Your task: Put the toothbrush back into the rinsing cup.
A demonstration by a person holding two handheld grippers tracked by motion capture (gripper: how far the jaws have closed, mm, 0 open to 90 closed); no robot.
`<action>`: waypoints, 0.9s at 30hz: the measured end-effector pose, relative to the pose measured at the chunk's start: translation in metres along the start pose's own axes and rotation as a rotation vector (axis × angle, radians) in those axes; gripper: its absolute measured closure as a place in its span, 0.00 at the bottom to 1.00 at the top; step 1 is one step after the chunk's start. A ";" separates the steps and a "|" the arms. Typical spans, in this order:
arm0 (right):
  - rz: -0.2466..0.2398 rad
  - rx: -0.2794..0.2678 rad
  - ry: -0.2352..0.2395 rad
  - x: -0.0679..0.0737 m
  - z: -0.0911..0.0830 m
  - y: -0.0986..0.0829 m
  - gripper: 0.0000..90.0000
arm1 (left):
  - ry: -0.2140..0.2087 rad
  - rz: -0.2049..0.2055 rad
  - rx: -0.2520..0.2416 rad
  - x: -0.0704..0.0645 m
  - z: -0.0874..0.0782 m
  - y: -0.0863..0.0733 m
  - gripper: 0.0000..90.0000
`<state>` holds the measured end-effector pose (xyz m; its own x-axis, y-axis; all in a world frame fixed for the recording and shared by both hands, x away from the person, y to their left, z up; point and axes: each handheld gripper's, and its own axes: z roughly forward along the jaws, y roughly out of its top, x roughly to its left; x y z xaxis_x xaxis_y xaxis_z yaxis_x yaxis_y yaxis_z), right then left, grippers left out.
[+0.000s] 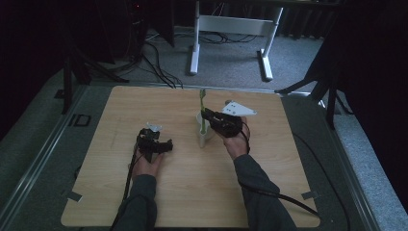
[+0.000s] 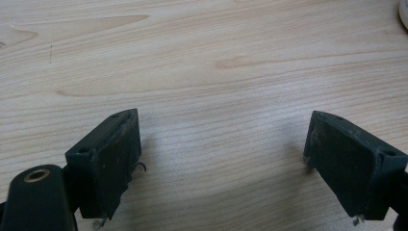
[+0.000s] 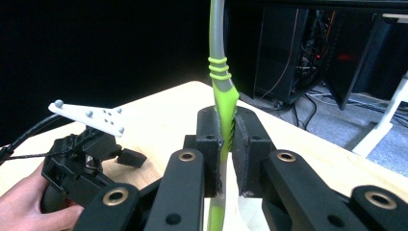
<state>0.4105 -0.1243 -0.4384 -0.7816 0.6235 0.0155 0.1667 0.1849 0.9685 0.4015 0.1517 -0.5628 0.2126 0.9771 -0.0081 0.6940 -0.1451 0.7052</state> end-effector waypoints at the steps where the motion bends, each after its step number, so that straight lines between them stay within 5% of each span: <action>1: -0.001 0.002 -0.003 -0.001 0.000 -0.001 0.91 | 0.000 0.000 0.000 0.000 0.000 0.000 0.15; 6: 0.000 0.027 0.009 -0.002 0.001 -0.003 0.89 | 0.000 0.000 0.000 0.000 0.000 0.000 0.15; 7: -0.003 0.061 0.043 -0.003 0.002 -0.004 0.74 | 0.000 0.000 0.000 0.000 0.000 0.000 0.15; 9: -0.019 0.089 0.032 -0.001 0.001 -0.004 0.52 | 0.000 0.001 0.000 0.000 0.000 0.000 0.15; 12: 0.009 0.148 0.040 -0.004 0.000 -0.006 0.38 | 0.000 0.000 0.000 0.000 0.000 0.000 0.15; 27: -0.003 0.290 0.039 -0.017 -0.015 -0.019 0.31 | -0.001 0.002 0.002 0.000 0.000 0.000 0.15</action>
<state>0.4121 -0.1497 -0.4530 -0.8043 0.5936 0.0275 0.3243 0.3997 0.8573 0.4015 0.1518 -0.5627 0.2144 0.9767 -0.0072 0.6946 -0.1473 0.7042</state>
